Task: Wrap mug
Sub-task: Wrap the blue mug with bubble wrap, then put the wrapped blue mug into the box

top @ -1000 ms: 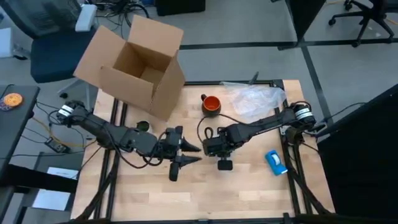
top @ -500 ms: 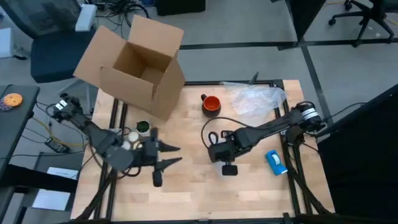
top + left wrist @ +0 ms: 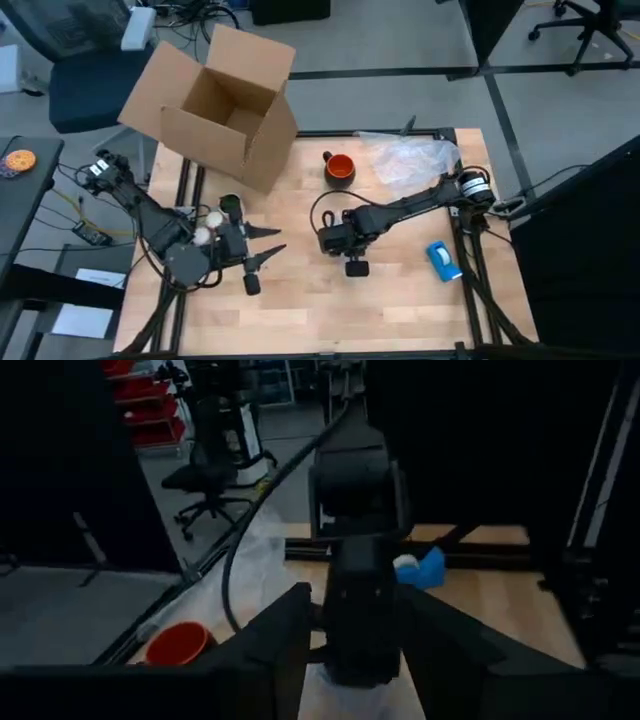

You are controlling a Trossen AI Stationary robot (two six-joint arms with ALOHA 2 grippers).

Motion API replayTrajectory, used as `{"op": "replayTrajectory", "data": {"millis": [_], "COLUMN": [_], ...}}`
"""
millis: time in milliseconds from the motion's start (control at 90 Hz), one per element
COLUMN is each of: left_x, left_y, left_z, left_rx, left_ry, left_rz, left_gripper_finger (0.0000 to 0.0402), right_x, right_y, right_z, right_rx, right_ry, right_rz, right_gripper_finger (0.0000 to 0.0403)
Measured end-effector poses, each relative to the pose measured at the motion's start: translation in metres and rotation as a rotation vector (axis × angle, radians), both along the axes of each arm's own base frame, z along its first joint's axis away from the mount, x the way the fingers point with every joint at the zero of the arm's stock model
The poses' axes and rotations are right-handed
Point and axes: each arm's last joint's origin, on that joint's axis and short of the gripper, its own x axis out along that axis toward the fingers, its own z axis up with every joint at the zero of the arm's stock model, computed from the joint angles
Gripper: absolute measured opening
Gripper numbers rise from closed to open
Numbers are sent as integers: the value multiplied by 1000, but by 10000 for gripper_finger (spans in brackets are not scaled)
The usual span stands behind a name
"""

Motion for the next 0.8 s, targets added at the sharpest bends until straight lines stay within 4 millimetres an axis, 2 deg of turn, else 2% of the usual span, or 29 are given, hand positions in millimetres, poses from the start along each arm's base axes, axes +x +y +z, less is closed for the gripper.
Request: {"op": "replayTrajectory", "data": {"millis": [78, 256, 378, 456, 611, 800], "left_x": [-1, -1, -5, -9, -15, -18], "left_y": [0, 1, 0, -1, -5, -9], "left_z": [-2, -2, 0, 2, 4, 4], "left_rx": [15, 42, 37, 33, 28, 31], "left_ry": [20, 29, 23, 18, 12, 14], "left_rz": [0, -5, -15, -30, -58, -78], "left_gripper_finger": [129, 129, 129, 129, 129, 129], "right_x": [-3, -25, -41, -48, -55, -47], "right_y": [-2, 4, 16, 23, 35, 43], "right_z": [7, 45, 72, 83, 86, 67], "right_rx": [-78, -156, -127, -96, -39, 24], "right_ry": [-26, -106, -211, -261, -254, -174], "right_rz": [-10, 4, 12, -11, 8, 16], "right_gripper_finger": [0, 0, 0, 5, 38, 115]}}
